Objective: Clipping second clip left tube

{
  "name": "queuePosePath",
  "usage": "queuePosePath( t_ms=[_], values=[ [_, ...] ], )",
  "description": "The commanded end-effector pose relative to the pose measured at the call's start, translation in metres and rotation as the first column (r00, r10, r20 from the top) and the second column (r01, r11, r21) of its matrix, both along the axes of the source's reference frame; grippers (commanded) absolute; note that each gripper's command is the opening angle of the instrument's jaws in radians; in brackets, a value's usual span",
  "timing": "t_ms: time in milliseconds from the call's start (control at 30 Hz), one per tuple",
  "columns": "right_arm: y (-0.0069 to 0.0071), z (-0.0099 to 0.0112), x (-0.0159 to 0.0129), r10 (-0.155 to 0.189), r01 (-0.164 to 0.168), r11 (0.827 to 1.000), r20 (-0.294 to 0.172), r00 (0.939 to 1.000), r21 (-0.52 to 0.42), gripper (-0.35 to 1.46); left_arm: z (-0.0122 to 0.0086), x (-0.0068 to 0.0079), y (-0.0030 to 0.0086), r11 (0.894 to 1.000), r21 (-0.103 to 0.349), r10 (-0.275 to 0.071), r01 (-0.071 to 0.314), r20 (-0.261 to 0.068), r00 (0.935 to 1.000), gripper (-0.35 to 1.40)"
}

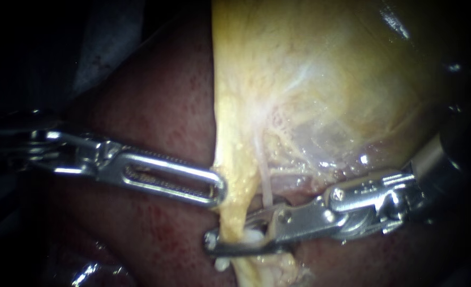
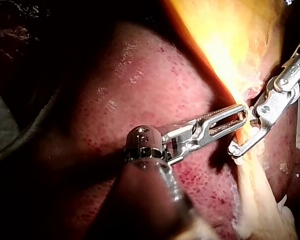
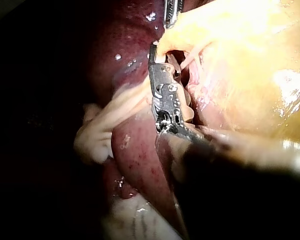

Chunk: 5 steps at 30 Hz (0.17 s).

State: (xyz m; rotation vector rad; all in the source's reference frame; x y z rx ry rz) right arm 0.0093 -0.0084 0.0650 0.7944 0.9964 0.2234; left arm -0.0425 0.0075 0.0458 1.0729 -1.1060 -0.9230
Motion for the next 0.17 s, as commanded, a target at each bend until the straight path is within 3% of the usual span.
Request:
queuePosePath(
  t_ms=[33, 167],
  values=[
    [-0.0001, 0.0001, 0.0000, -0.002, 0.002, 1.000, 0.001, 1.0000, 0.005, -0.35, 0.0000, 0.0000, 0.0000, 1.000, 0.001, 0.000, 0.000, -0.001, 1.0000, -0.35],
    [-0.0001, 0.0002, 0.0000, -0.010, 0.010, 1.000, -0.002, 0.9999, 0.011, -0.35, 0.0000, 0.0000, 0.0000, 1.000, 0.000, 0.000, 0.000, -0.001, 1.0000, -0.35]
  ],
)
